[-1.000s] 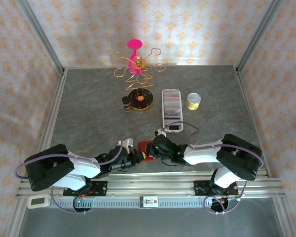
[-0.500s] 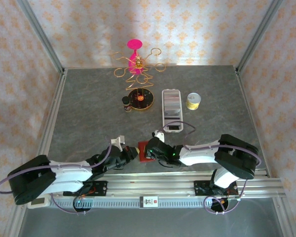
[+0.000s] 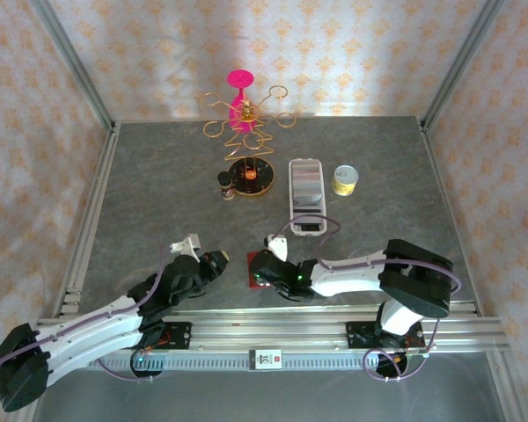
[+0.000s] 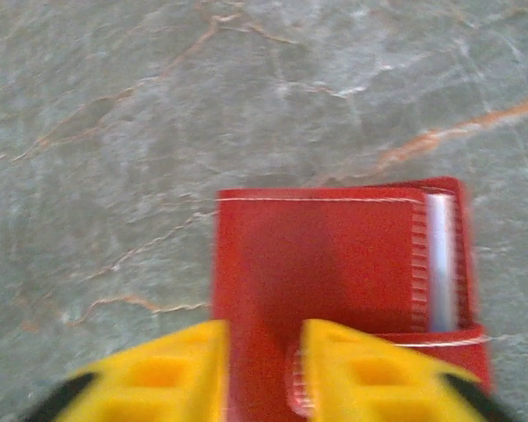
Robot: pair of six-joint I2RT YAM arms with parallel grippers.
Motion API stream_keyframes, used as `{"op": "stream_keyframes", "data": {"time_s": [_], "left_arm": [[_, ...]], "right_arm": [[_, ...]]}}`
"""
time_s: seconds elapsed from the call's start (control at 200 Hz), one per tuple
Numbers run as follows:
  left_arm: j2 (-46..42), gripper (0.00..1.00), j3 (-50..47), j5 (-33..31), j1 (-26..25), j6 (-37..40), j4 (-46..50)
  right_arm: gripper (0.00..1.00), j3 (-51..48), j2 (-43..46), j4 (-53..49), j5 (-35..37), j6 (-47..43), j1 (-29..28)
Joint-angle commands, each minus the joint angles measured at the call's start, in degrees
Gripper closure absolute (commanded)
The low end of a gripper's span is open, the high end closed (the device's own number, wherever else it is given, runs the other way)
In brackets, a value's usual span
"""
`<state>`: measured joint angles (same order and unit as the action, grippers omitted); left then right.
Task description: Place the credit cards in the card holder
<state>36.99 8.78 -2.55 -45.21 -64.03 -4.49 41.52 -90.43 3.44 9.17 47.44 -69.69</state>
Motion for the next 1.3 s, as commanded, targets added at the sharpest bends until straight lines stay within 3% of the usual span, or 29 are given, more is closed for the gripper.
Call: {"op": "stream_keyframes", "data": {"time_s": [0.0,0.035,0.06,0.08,0.095,0.255,0.355,0.445,0.641,0.731,0.801,0.901,1.001,1.081,1.211,1.296], "left_arm": [[-2.86,0.45,7.95,-7.51,2.62,10.63,13.82],[-2.85,0.36,10.43,-9.06,4.78,13.15,16.13],[-2.49,0.22,11.97,-9.7,6.56,14.82,17.06],[-2.2,0.04,13.28,-10.05,8.0,16.25,17.32],[-1.88,0.01,14.16,-10.12,8.95,17.72,17.09],[4.4,0.01,19.89,-10.21,20.08,26.03,11.88],[8.16,0.01,22.24,-10.9,25.69,27.75,8.63],[9.26,0.01,22.12,-17.52,27.27,29.23,4.27],[12.33,0.01,20.69,-29.24,28.66,40.15,-5.3],[15.1,0.01,18.77,-33.01,29.1,47.8,-12.33],[17.43,0.01,15.61,-34.85,29.92,51.57,-19.29],[21.49,0.01,11.95,-36.64,32.0,52.38,-27.77],[26.69,0.01,7.39,-35.8,33.94,57.83,-40.15],[31.19,0.01,4.23,-36.2,35.47,59.86,-49.64],[36.54,0.01,1.78,-29.31,38.61,63.97,-57.07],[38.26,0.01,5.06,-26.0,39.95,63.28,-52.12]], "right_arm": [[0.52,2.31,4.58,-3.95,2.52,-3.75,0.01],[0.5,2.85,6.3,-2.95,3.45,-4.98,0.48],[0.48,3.03,7.75,-2.18,4.07,-6.05,0.94],[0.46,3.04,8.83,-1.46,4.39,-6.96,1.35],[0.45,3.02,9.69,-1.09,4.51,-7.61,1.84],[0.28,-2.55,22.25,4.71,6.47,-13.81,8.66],[0.16,-8.73,35.86,8.47,10.71,-19.34,14.69],[0.04,-14.61,46.35,12.16,16.78,-26.89,19.05],[0.0,-21.46,58.69,13.7,23.28,-51.09,20.21],[0.0,-24.96,59.11,18.28,29.21,-59.27,20.44],[0.0,-29.21,58.76,26.38,29.18,-64.62,22.42],[0.0,-34.83,56.98,37.58,21.29,-63.55,32.08],[0.0,-36.52,53.21,38.74,8.38,-57.13,45.63],[0.0,-37.59,47.89,41.77,2.63,-53.47,53.91],[0.0,-39.58,37.5,52.55,-3.19,-51.98,60.11],[0.0,-38.43,29.78,55.6,-4.39,-53.92,60.46]]}}
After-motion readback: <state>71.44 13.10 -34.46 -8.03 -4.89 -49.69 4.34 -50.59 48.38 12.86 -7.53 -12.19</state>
